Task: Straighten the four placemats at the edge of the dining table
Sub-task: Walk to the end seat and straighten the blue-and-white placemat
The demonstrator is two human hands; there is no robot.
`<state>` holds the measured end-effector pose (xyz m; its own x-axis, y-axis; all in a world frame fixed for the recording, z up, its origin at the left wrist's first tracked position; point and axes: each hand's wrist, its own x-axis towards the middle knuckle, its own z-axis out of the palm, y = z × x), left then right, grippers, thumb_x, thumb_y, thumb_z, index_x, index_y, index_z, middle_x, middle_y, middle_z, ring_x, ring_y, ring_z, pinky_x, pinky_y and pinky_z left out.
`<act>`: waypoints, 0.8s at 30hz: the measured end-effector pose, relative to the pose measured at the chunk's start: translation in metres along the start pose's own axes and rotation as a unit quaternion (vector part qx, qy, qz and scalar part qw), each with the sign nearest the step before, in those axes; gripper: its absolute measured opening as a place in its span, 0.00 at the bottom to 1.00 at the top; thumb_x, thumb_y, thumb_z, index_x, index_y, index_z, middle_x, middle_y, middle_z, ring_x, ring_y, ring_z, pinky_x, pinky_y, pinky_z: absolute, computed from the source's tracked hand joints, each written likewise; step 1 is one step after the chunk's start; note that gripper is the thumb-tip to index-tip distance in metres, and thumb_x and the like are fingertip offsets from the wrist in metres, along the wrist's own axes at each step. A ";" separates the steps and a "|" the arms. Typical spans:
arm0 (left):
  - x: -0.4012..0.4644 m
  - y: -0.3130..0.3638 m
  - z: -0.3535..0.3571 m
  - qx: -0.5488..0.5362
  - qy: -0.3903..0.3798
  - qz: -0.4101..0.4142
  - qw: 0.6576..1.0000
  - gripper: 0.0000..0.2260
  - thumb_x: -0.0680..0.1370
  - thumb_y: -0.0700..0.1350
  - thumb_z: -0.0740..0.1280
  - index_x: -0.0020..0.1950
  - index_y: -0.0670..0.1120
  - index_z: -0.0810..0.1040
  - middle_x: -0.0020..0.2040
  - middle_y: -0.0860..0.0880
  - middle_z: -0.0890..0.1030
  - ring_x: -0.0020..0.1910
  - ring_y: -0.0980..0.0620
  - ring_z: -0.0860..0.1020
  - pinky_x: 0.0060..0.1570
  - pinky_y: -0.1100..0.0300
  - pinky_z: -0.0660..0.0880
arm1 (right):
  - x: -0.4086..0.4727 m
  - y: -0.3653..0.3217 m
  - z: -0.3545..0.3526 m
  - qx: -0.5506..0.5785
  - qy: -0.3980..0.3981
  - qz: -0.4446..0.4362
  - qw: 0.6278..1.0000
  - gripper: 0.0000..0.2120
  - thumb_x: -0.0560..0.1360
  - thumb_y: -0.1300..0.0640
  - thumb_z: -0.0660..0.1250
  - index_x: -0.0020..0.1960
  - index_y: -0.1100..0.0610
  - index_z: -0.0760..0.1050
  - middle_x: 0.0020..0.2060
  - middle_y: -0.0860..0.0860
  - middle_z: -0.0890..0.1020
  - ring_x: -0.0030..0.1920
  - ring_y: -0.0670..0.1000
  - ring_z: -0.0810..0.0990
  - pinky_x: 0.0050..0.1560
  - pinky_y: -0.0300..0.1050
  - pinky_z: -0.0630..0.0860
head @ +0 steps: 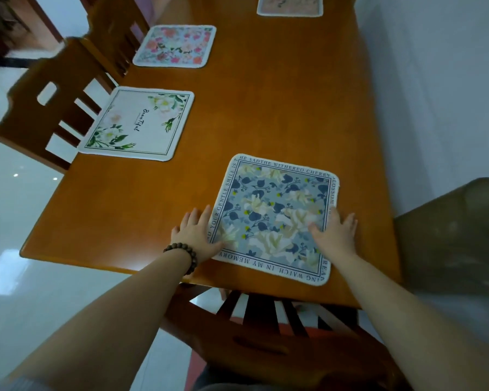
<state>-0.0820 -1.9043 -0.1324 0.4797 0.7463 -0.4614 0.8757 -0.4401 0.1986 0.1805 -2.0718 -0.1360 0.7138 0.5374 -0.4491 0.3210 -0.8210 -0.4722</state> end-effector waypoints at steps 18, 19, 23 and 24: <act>-0.043 0.017 0.030 0.118 -0.098 0.053 0.987 0.61 0.56 0.74 0.70 0.73 0.61 0.30 0.75 0.42 0.30 0.73 0.40 0.31 0.69 0.33 0.43 | -0.072 0.027 0.035 -0.145 -0.056 -0.041 0.987 0.64 0.48 0.16 0.56 0.77 0.42 0.41 0.75 0.61 0.35 0.75 0.60 0.36 0.73 0.57 0.42; -0.045 0.018 0.029 0.120 -0.100 0.052 0.986 0.61 0.57 0.73 0.71 0.73 0.60 0.30 0.75 0.41 0.30 0.73 0.40 0.32 0.69 0.33 0.43 | -0.076 0.028 0.036 -0.163 -0.064 -0.040 0.984 0.66 0.47 0.16 0.57 0.76 0.42 0.39 0.74 0.61 0.34 0.75 0.61 0.35 0.73 0.58 0.42; -0.049 0.025 0.026 0.127 -0.102 0.046 0.986 0.60 0.60 0.68 0.74 0.75 0.58 0.33 0.76 0.39 0.34 0.74 0.39 0.35 0.69 0.33 0.48 | -0.083 0.028 0.035 -0.218 -0.102 -0.040 0.970 0.68 0.49 0.20 0.67 0.75 0.41 0.32 0.72 0.61 0.28 0.73 0.63 0.32 0.72 0.60 0.40; -0.050 0.027 0.026 0.129 -0.099 0.045 0.986 0.60 0.61 0.68 0.74 0.75 0.57 0.33 0.76 0.39 0.35 0.74 0.38 0.36 0.69 0.33 0.49 | -0.085 0.027 0.037 -0.226 -0.107 -0.044 0.967 0.68 0.51 0.23 0.70 0.74 0.41 0.31 0.71 0.62 0.27 0.73 0.63 0.32 0.72 0.59 0.40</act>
<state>-0.0841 -1.9663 -0.1268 0.5115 0.5976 -0.6174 0.7751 -0.6311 0.0312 0.1062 -2.1327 -0.1386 0.5410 0.5974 -0.5919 0.6487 -0.7444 -0.1584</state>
